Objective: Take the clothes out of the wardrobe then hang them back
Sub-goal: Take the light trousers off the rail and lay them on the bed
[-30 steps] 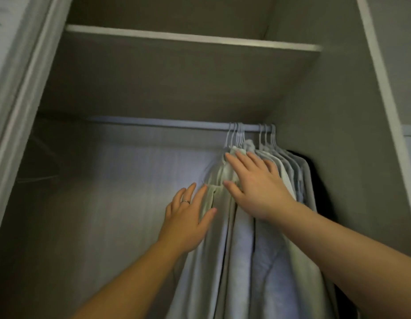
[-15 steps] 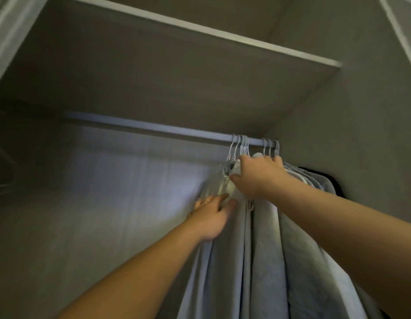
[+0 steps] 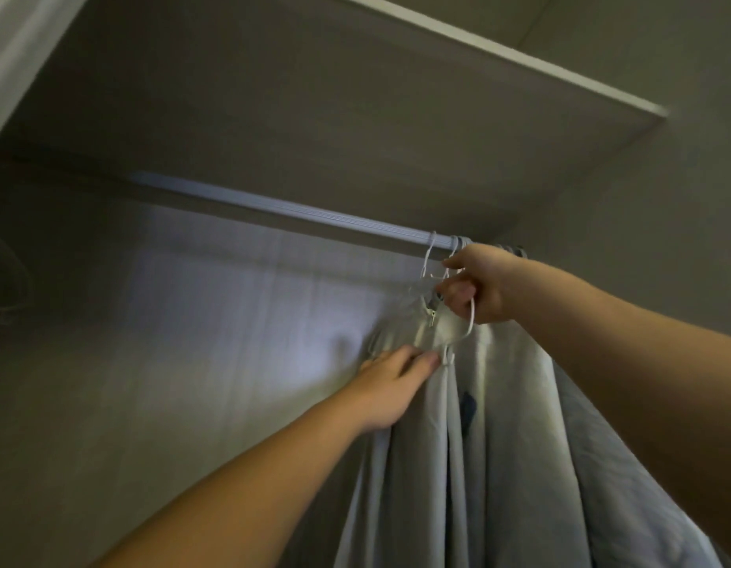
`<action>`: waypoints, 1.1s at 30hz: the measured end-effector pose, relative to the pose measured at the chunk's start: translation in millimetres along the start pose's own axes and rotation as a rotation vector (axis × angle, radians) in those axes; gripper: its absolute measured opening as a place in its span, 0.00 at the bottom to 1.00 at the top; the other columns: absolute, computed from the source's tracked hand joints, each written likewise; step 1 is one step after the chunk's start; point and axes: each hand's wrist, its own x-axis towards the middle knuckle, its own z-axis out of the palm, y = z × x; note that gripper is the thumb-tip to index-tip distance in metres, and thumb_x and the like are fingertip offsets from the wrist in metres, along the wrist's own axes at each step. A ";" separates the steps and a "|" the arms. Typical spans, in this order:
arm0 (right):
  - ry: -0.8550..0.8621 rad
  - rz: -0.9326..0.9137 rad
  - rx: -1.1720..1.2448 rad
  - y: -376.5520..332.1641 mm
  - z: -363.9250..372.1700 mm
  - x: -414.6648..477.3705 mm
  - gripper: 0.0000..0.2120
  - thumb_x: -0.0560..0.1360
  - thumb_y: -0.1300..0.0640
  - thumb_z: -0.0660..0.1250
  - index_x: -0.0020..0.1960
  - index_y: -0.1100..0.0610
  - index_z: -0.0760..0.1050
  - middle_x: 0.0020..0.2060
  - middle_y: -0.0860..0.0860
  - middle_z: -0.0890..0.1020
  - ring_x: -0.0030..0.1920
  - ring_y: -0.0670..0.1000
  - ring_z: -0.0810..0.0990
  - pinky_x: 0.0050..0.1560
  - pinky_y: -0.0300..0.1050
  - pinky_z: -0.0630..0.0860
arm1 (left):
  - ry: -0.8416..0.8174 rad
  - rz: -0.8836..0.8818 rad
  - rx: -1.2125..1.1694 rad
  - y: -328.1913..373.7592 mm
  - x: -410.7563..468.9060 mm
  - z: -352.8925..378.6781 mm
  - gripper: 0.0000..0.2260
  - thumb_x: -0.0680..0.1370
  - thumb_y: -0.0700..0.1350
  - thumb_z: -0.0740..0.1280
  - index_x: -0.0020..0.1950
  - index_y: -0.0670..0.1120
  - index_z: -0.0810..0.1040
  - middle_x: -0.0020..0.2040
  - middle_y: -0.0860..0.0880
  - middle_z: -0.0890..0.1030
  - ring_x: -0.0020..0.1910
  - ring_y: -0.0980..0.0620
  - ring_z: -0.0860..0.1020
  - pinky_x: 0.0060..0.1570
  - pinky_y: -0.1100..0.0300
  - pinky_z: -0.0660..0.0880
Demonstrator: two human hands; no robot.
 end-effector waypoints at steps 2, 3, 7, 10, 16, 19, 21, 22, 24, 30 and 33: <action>0.011 -0.026 0.062 4.5 4.6 7.3 0.10 0.82 0.57 0.51 0.47 0.61 0.67 0.18 0.50 0.62 0.14 0.44 0.57 0.13 0.31 0.54 | -0.005 0.015 -0.002 -3.8 -1.0 -2.0 0.25 0.79 0.68 0.53 0.70 0.58 0.70 0.72 0.50 0.71 0.71 0.49 0.68 0.70 0.48 0.65; 0.018 -0.048 0.080 7.8 7.6 10.2 0.12 0.82 0.58 0.50 0.46 0.62 0.68 0.16 0.49 0.61 0.14 0.44 0.56 0.12 0.32 0.53 | -0.010 0.018 0.000 -5.5 -1.9 -2.7 0.25 0.79 0.69 0.53 0.70 0.58 0.70 0.71 0.50 0.70 0.71 0.49 0.68 0.70 0.48 0.66; 0.031 -0.147 0.139 21.2 21.6 9.6 0.13 0.82 0.60 0.52 0.42 0.62 0.68 0.17 0.47 0.59 0.14 0.43 0.56 0.13 0.33 0.53 | -0.021 -0.007 0.021 -15.1 -5.8 -2.7 0.28 0.78 0.70 0.51 0.74 0.59 0.66 0.74 0.52 0.67 0.73 0.49 0.65 0.70 0.46 0.65; 0.051 -0.238 0.115 27.5 30.2 8.6 0.10 0.82 0.62 0.54 0.43 0.62 0.70 0.20 0.47 0.59 0.16 0.43 0.56 0.15 0.33 0.52 | 0.010 -0.015 0.043 -21.1 -8.8 -3.9 0.28 0.79 0.69 0.51 0.75 0.60 0.63 0.77 0.53 0.63 0.75 0.49 0.61 0.72 0.46 0.63; 0.081 -0.371 0.083 20.7 38.4 1.1 0.11 0.78 0.69 0.59 0.38 0.59 0.68 0.18 0.46 0.57 0.16 0.43 0.54 0.16 0.32 0.51 | 0.087 0.018 0.041 -21.8 -8.7 -8.4 0.25 0.80 0.67 0.52 0.76 0.63 0.59 0.78 0.55 0.59 0.77 0.49 0.56 0.72 0.48 0.60; 0.149 -0.444 -0.001 15.9 30.8 -17.4 0.16 0.78 0.68 0.61 0.34 0.57 0.64 0.18 0.47 0.58 0.16 0.44 0.54 0.18 0.31 0.51 | 0.217 0.079 0.060 -16.2 -3.3 -9.2 0.26 0.80 0.65 0.54 0.77 0.60 0.59 0.80 0.54 0.56 0.78 0.50 0.51 0.76 0.49 0.53; 0.235 -0.517 -0.123 12.1 18.9 -35.4 0.15 0.77 0.67 0.64 0.33 0.58 0.67 0.20 0.49 0.59 0.18 0.46 0.55 0.21 0.32 0.52 | 0.298 0.109 0.081 -12.5 -1.0 -7.4 0.27 0.80 0.64 0.55 0.78 0.58 0.59 0.81 0.53 0.54 0.79 0.50 0.48 0.77 0.49 0.50; 0.282 -0.561 -0.221 9.7 11.2 -46.0 0.13 0.76 0.66 0.66 0.33 0.60 0.71 0.20 0.50 0.60 0.18 0.47 0.56 0.22 0.33 0.53 | 0.330 0.124 0.093 -9.9 -0.4 -5.9 0.27 0.80 0.64 0.55 0.78 0.58 0.58 0.81 0.53 0.53 0.79 0.50 0.48 0.77 0.49 0.49; 0.386 -0.665 -0.510 4.5 -4.6 -70.5 0.06 0.75 0.64 0.69 0.39 0.62 0.80 0.19 0.51 0.64 0.19 0.49 0.59 0.23 0.36 0.57 | 0.398 0.140 0.095 -0.7 -0.6 -2.8 0.29 0.79 0.66 0.54 0.79 0.58 0.58 0.81 0.51 0.53 0.79 0.47 0.48 0.77 0.49 0.49; 0.653 -0.853 -1.291 -10.4 -50.4 -152.8 0.08 0.77 0.57 0.67 0.46 0.57 0.84 0.32 0.50 0.81 0.35 0.47 0.77 0.36 0.38 0.68 | 0.686 0.286 0.023 62.4 -10.2 6.1 0.34 0.75 0.66 0.48 0.79 0.54 0.60 0.80 0.45 0.56 0.78 0.41 0.53 0.76 0.44 0.53; 0.730 -0.816 -1.453 -16.7 -76.8 -193.2 0.09 0.78 0.56 0.66 0.47 0.57 0.84 0.35 0.54 0.80 0.41 0.57 0.77 0.40 0.43 0.68 | 0.780 0.357 -0.013 104.6 -17.2 8.7 0.32 0.78 0.63 0.51 0.79 0.51 0.59 0.80 0.44 0.57 0.78 0.41 0.54 0.75 0.44 0.53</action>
